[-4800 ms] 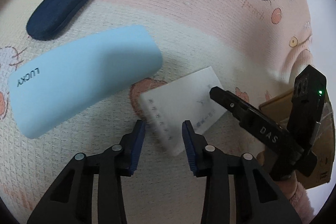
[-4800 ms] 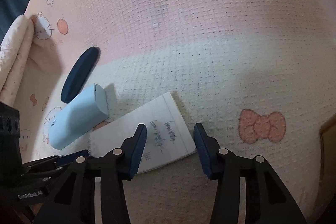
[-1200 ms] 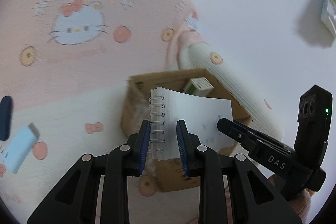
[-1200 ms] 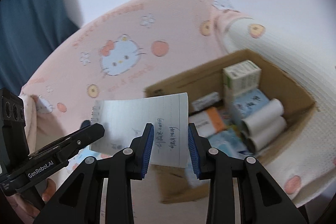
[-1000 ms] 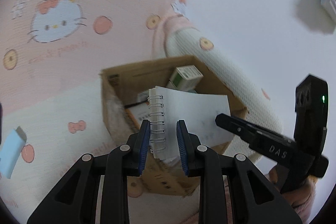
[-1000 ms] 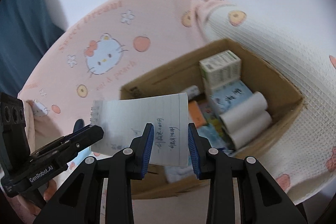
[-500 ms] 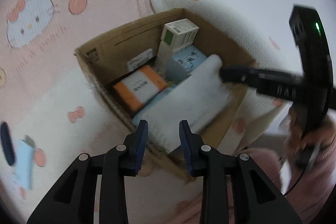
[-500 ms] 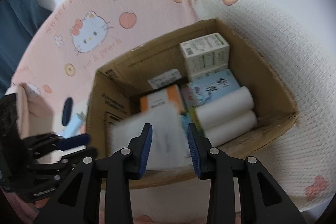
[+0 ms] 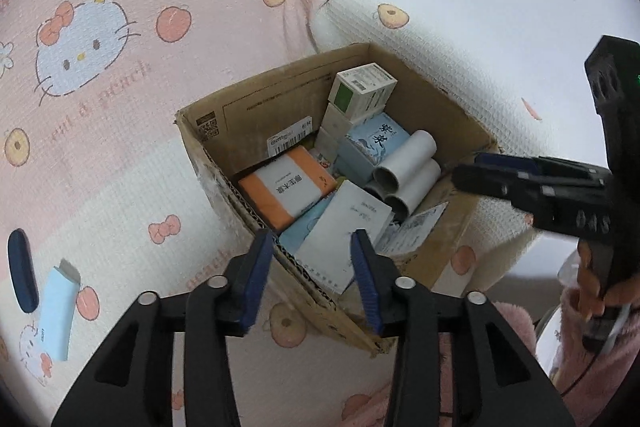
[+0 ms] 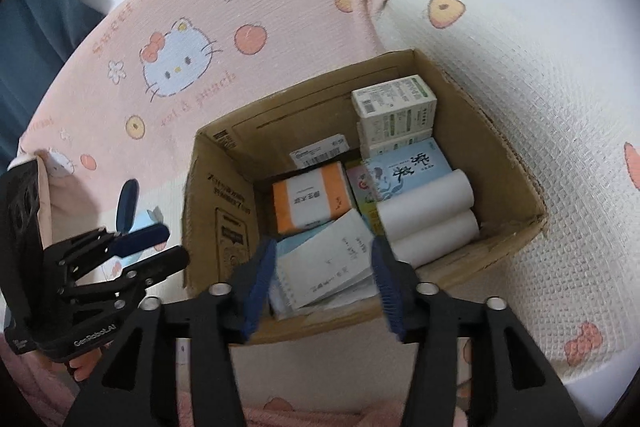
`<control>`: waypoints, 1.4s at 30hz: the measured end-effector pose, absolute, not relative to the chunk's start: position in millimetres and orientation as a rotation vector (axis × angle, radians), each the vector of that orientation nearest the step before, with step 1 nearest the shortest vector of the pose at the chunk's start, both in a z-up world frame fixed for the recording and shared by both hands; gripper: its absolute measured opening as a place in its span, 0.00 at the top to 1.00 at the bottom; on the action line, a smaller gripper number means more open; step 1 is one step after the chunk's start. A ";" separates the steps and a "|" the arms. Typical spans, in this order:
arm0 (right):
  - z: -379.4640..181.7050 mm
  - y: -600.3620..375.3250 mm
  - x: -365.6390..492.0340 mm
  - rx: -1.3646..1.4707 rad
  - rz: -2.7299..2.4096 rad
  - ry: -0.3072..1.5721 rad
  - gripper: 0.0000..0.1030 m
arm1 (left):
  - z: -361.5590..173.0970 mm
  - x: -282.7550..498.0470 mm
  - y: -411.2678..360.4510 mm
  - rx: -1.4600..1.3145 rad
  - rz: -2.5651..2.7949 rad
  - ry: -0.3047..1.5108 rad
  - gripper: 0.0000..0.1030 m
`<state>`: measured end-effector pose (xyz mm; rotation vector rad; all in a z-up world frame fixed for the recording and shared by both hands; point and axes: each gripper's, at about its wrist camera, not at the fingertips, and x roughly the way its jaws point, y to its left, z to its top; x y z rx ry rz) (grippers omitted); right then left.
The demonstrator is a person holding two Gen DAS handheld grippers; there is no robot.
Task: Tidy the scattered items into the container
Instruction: 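Drop the notepad into the cardboard box by opening the left gripper, then move the left tool back over the mat toward the light blue case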
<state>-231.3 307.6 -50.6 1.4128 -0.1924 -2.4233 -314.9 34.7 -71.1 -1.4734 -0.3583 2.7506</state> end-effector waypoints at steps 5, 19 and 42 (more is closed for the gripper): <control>-34.3 279.5 -204.1 1.392 -2.456 -0.102 0.48 | -58.8 -291.5 22.0 -1.402 2.763 -0.403 0.49; -34.2 183.2 -148.6 1.349 -2.415 -0.010 0.41 | -89.2 -189.4 -79.4 -1.360 2.854 -0.728 0.45; -146.2 -24.1 -221.4 1.424 -2.073 0.101 0.39 | -223.4 -52.2 -256.9 -1.591 2.978 -1.386 0.45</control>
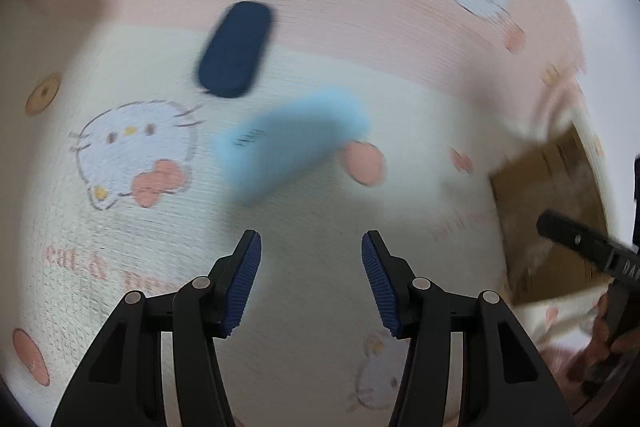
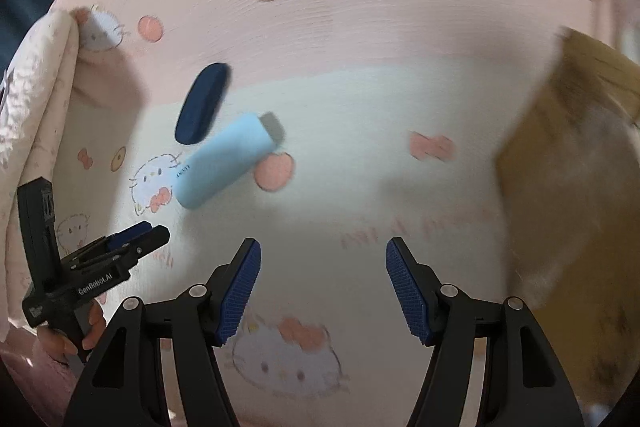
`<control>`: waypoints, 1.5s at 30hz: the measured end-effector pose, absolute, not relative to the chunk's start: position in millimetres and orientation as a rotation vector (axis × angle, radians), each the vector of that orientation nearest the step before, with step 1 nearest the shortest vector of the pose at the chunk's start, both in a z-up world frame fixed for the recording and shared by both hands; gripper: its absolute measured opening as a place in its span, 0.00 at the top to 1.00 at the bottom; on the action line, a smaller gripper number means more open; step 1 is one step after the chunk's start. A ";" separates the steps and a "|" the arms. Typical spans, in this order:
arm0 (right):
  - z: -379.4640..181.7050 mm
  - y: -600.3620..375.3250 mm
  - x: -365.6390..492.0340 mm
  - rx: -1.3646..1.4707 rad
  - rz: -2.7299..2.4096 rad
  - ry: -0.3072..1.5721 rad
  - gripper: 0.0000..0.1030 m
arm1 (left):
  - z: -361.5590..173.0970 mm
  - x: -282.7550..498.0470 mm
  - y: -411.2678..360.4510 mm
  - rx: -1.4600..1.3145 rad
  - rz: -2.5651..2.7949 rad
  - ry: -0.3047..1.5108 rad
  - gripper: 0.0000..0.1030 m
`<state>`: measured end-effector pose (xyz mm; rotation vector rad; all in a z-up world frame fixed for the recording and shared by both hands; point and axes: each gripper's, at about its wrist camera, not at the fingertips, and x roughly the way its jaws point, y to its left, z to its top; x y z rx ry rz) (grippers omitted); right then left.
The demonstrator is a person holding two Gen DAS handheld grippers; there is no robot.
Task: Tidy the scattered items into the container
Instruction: 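Move the left tool back over the mat toward the light blue case, then close the left gripper on the light blue LUCKY case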
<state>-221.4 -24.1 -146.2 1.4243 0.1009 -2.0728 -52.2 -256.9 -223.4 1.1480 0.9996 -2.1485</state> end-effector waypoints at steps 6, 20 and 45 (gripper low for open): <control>-181.1 -77.9 -259.5 1.376 -1.971 0.023 0.39 | -247.2 -43.4 -295.7 1.057 -2.026 1.117 0.45; -233.2 -133.9 -313.8 1.269 -1.913 -0.245 0.39 | -282.6 -55.4 -319.6 1.016 -1.944 1.264 0.59; -245.9 -36.4 -254.4 1.519 -1.928 -0.247 0.77 | -274.3 -98.0 -272.2 1.244 -2.155 1.064 0.64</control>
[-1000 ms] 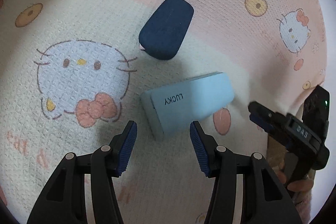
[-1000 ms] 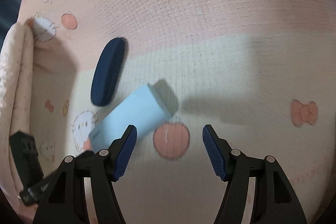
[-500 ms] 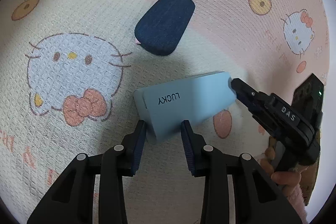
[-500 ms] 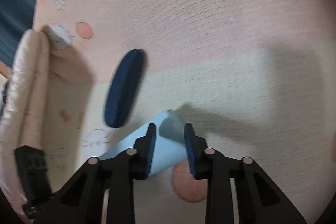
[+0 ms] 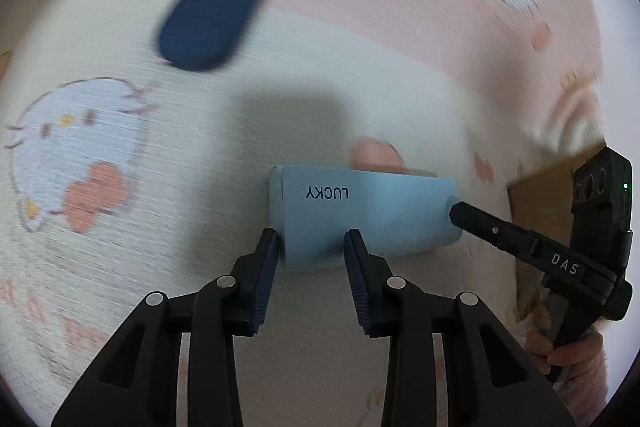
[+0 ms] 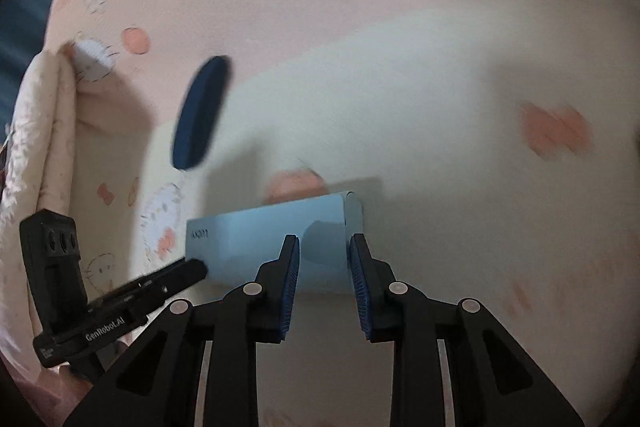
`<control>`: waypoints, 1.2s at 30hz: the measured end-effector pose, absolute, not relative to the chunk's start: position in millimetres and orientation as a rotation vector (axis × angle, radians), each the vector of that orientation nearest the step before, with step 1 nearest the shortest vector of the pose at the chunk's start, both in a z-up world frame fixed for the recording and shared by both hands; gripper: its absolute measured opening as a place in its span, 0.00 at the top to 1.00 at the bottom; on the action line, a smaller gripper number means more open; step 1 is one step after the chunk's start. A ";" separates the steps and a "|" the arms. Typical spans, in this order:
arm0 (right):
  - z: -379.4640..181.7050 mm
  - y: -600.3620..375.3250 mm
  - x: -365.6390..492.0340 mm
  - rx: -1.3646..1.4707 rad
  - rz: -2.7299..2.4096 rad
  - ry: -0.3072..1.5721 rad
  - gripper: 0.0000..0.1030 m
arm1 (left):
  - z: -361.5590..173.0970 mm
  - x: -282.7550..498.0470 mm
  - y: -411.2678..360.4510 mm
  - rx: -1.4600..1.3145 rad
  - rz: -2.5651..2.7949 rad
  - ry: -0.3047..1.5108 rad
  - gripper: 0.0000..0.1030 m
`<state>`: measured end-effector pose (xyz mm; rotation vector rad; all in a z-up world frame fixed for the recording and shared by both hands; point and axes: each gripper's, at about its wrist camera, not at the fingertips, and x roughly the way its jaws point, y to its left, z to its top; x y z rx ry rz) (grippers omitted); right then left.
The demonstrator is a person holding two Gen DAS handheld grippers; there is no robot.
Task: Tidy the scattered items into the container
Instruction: 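Close the left gripper on the light blue LUCKY case, then lift the blue case with the left gripper toward the cardboard box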
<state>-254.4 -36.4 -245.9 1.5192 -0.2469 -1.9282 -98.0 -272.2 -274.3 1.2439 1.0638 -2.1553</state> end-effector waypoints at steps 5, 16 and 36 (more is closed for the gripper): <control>-247.2 13.1 -227.8 1.608 -2.005 -0.255 0.77 | -275.1 -116.8 -233.3 1.360 -2.252 0.993 0.64; -246.5 67.8 -170.1 1.627 -2.087 -0.242 0.63 | -267.1 -116.5 -165.3 1.504 -2.328 0.852 0.64; -271.6 73.3 -173.9 1.650 -2.050 -0.468 0.51 | -269.1 -127.6 -160.3 1.528 -2.279 0.905 0.51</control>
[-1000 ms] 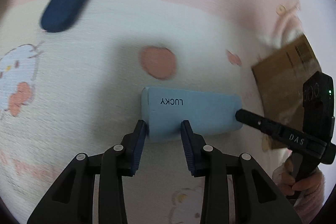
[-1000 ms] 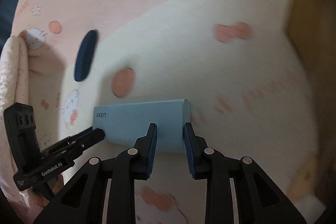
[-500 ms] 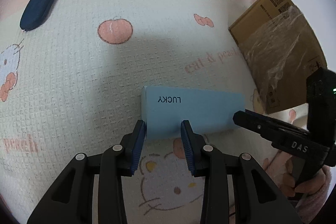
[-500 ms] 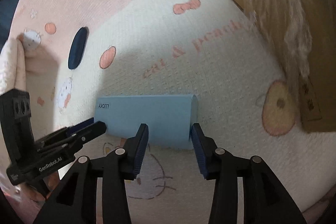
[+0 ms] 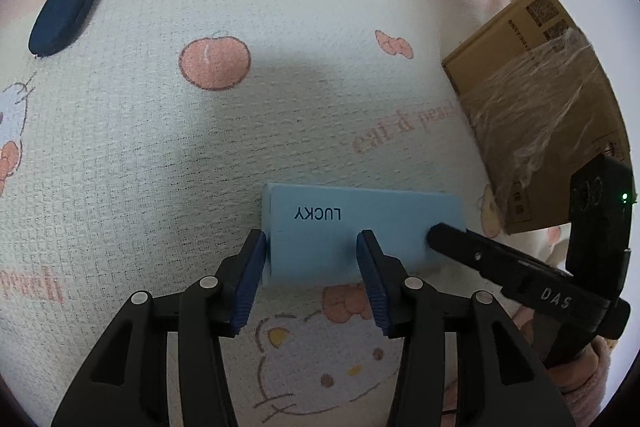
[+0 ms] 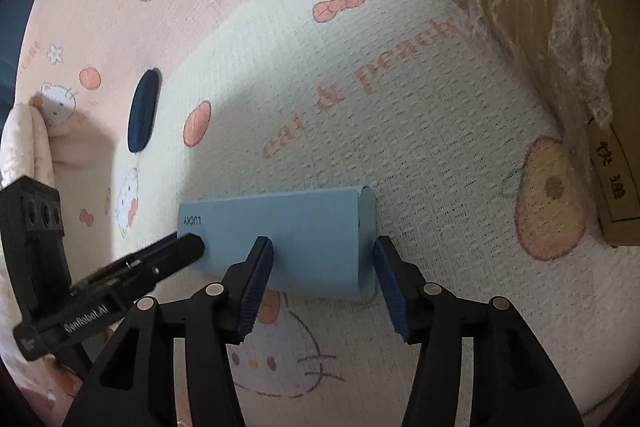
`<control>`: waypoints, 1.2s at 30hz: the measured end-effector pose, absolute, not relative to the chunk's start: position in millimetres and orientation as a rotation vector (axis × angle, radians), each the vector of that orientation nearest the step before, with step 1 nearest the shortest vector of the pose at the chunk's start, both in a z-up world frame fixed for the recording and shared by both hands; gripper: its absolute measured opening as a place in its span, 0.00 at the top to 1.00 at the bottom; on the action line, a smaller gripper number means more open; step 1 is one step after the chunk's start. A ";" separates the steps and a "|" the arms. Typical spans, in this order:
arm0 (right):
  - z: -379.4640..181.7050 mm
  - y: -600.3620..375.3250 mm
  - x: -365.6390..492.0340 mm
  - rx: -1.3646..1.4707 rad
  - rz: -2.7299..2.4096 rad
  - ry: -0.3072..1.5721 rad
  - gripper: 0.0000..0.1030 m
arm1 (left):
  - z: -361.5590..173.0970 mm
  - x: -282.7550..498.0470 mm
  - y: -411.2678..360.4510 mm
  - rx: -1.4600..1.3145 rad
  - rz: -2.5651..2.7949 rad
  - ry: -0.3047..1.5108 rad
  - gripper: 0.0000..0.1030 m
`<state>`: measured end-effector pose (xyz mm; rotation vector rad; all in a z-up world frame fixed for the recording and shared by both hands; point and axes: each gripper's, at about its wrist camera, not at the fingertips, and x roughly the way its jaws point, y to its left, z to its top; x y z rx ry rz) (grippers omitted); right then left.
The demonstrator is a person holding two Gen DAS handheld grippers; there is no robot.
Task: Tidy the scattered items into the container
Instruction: 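Lift the blue case with the left gripper toward the cardboard box, then carry the blue case with the left gripper over the cardboard box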
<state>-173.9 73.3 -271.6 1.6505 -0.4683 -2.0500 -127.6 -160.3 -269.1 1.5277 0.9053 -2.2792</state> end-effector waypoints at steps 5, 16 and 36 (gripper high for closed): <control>-267.9 68.5 -172.8 1.634 -2.068 -0.424 0.49 | -267.8 -129.2 -155.2 1.513 -2.271 0.871 0.53; -205.6 69.2 -157.2 1.397 -2.201 -0.406 0.49 | -204.4 -122.3 -150.8 1.348 -2.335 0.778 0.55; -78.3 151.7 -157.2 1.211 -2.383 -0.471 0.49 | -68.5 -174.0 -88.8 1.195 -2.584 0.585 0.55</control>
